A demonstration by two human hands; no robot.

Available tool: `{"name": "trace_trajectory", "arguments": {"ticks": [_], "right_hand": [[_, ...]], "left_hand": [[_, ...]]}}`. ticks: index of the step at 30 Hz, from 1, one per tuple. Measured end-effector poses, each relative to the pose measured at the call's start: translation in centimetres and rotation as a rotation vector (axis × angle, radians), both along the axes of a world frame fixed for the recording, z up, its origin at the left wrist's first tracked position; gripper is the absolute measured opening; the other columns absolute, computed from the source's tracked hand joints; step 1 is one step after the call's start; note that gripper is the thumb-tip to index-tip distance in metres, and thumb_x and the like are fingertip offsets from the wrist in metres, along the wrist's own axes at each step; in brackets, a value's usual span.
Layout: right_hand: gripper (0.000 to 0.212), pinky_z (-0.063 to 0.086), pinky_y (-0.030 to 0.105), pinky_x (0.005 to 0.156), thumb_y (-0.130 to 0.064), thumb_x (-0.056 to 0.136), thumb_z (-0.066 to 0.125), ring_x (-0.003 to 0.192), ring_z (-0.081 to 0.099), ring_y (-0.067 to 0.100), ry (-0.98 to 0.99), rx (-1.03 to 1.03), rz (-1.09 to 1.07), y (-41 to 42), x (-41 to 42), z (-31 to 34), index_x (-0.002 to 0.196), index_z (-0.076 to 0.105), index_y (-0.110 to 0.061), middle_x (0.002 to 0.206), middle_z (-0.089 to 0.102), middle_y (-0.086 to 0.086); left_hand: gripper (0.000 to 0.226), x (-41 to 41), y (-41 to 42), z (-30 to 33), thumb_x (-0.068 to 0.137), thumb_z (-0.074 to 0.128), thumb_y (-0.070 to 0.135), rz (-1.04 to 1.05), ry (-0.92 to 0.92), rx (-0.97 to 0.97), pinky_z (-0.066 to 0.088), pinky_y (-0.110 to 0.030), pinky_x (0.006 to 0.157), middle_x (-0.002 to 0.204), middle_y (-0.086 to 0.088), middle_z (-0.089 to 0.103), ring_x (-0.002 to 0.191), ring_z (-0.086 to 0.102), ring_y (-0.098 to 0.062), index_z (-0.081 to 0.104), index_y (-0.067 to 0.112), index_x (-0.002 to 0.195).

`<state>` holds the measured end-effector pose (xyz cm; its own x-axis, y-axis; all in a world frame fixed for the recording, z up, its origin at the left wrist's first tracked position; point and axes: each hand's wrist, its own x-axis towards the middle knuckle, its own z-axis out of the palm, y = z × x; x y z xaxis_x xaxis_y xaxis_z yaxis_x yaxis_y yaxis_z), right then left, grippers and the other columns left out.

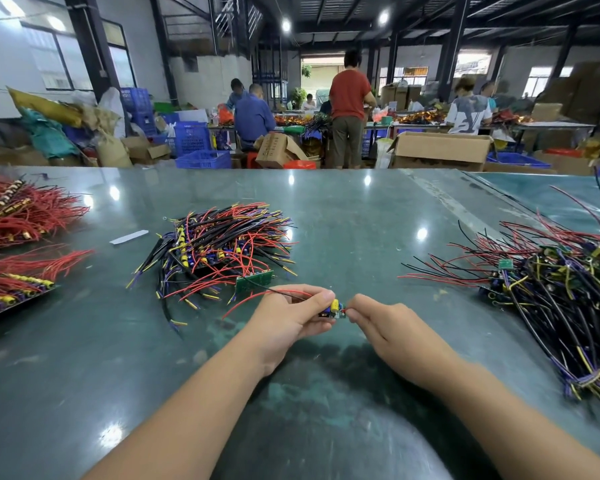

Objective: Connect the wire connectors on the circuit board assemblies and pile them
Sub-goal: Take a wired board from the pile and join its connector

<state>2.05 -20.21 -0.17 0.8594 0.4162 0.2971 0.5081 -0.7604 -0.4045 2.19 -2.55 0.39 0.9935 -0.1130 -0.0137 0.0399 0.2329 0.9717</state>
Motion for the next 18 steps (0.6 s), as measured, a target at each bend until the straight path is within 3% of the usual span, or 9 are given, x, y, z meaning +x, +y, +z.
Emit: {"name": "trace_trajectory", "arguments": {"ticks": [8, 12, 15, 18], "right_hand": [[0.022, 0.039, 0.041, 0.061, -0.039, 0.1, 0.033, 0.065, 0.046, 0.033, -0.007, 0.009, -0.013, 0.2, -0.1, -0.2, 0.094, 0.043, -0.021, 0.064, 0.048, 0.01], [0.022, 0.04, 0.041, 0.058, -0.037, 0.1, 0.036, 0.065, 0.044, 0.039, -0.087, 0.1, -0.156, 0.2, 0.3, -0.6, 0.094, 0.045, -0.018, 0.058, 0.044, 0.008], [0.024, 0.042, 0.043, 0.06, -0.037, 0.099, 0.038, 0.067, 0.049, 0.042, -0.19, 0.25, -0.391, -0.6, 0.6, -0.7, 0.095, 0.049, -0.016, 0.063, 0.054, 0.016], [0.022, 0.04, 0.042, 0.061, -0.032, 0.099, 0.04, 0.069, 0.051, 0.038, -0.208, 0.415, -0.515, -1.7, 0.7, -0.8, 0.089, 0.051, -0.016, 0.063, 0.057, 0.009]], "left_hand": [[0.009, 0.0, -0.1, 0.0, 0.089, 0.062, 0.013, -0.002, -0.006, 0.032, 0.053, -0.02, 0.059, 0.073, -0.003, 0.07, 0.063, 0.066, -0.012, 0.068, 0.006, 0.087], [0.007, 0.5, 0.3, 0.0, 0.09, 0.063, 0.018, 0.064, -0.117, 0.173, 0.054, -0.022, 0.066, 0.085, 0.002, 0.072, 0.073, 0.066, -0.009, 0.069, 0.015, 0.092], [0.013, 1.4, 1.4, -0.6, 0.085, 0.068, 0.022, 0.277, -0.289, 0.559, 0.046, -0.027, 0.091, 0.102, 0.007, 0.067, 0.098, 0.06, -0.01, 0.071, 0.023, 0.097], [0.031, 2.2, 3.3, -1.0, 0.084, 0.063, 0.028, 0.638, -0.337, 1.119, 0.023, -0.028, 0.105, 0.133, -0.002, 0.046, 0.121, 0.032, -0.023, 0.065, 0.029, 0.114]]}}
